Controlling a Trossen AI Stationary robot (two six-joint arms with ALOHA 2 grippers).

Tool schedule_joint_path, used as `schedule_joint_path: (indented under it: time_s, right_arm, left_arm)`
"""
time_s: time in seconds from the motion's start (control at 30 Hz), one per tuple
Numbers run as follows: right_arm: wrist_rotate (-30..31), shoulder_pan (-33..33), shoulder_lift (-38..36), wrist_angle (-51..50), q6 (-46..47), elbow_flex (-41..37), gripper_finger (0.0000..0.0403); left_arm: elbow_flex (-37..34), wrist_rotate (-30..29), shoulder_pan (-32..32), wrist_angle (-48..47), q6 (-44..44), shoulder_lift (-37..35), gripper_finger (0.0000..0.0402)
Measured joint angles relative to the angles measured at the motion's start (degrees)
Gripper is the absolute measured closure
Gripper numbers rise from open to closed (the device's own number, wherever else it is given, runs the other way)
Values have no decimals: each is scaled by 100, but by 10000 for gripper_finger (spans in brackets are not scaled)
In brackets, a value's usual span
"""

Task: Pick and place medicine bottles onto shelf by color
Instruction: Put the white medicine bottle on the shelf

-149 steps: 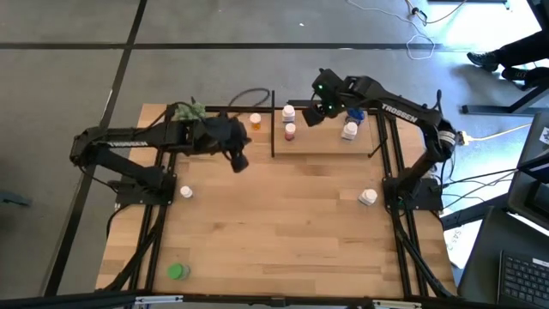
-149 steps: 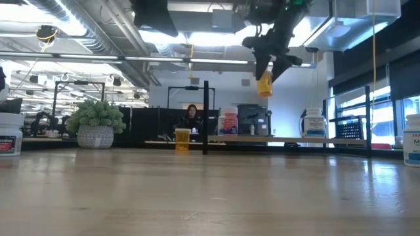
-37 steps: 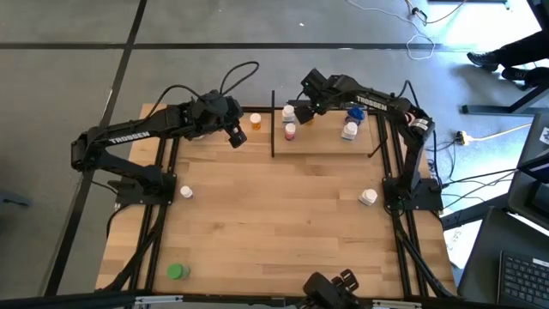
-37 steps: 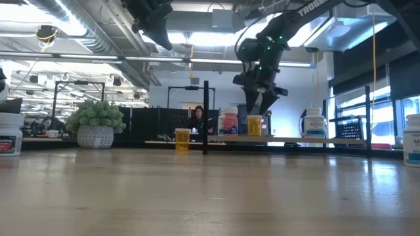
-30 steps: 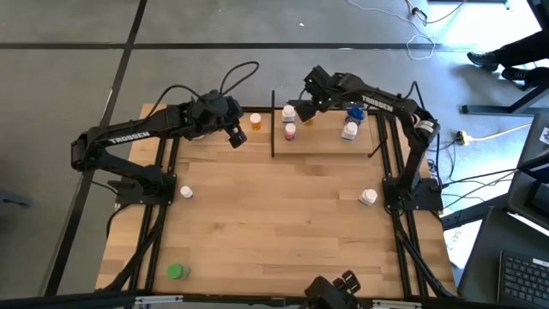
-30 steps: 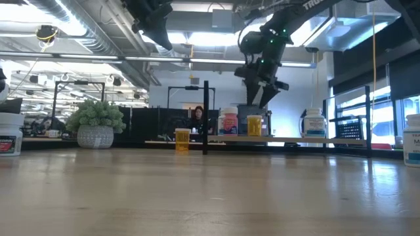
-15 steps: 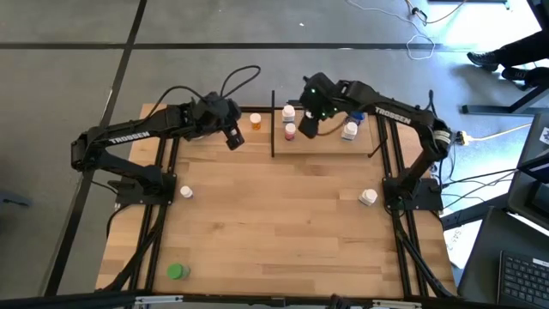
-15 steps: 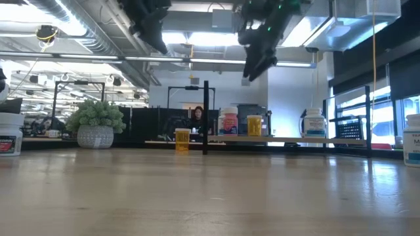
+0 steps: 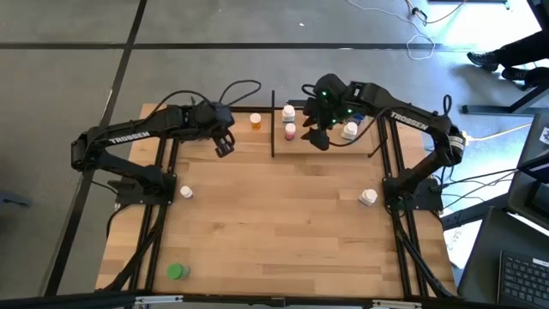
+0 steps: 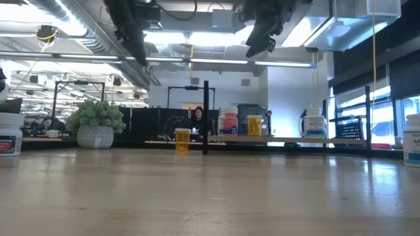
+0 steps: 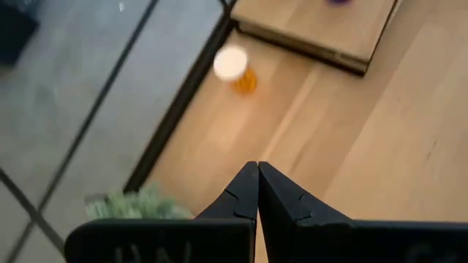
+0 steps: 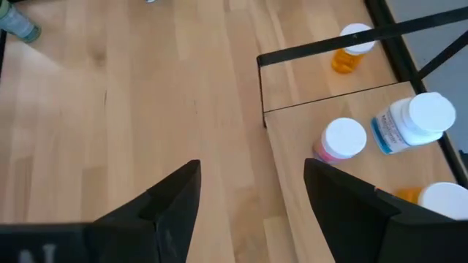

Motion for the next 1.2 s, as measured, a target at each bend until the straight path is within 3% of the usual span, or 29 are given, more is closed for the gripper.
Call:
schedule_joint_path:
  time_s: [0.27, 0.43, 0.73, 1.03, 1.2]
  right_arm:
    - [-357, -2, -7, -25, 14, 0, 159]
    - [-836, 35, -9, -699, 49, 0, 159]
    - [-426, 567, -20, -1915, 1358, 0, 159]
    - [651, 1439, -169, -3214, 2564, 0, 159]
    - [862, 1585, -403, -3520, 3512, 0, 159]
  left_arm:
    - [0, 540, -2, -1188, -1241, 0, 401]
    - [0, 705, 0, -1693, -1549, 1, 401]
    - [0, 671, 1, -1669, -1540, 0, 401]
    - [0, 678, 0, -1621, -1512, 0, 401]
    - [0, 672, 0, -1614, -1500, 0, 401]
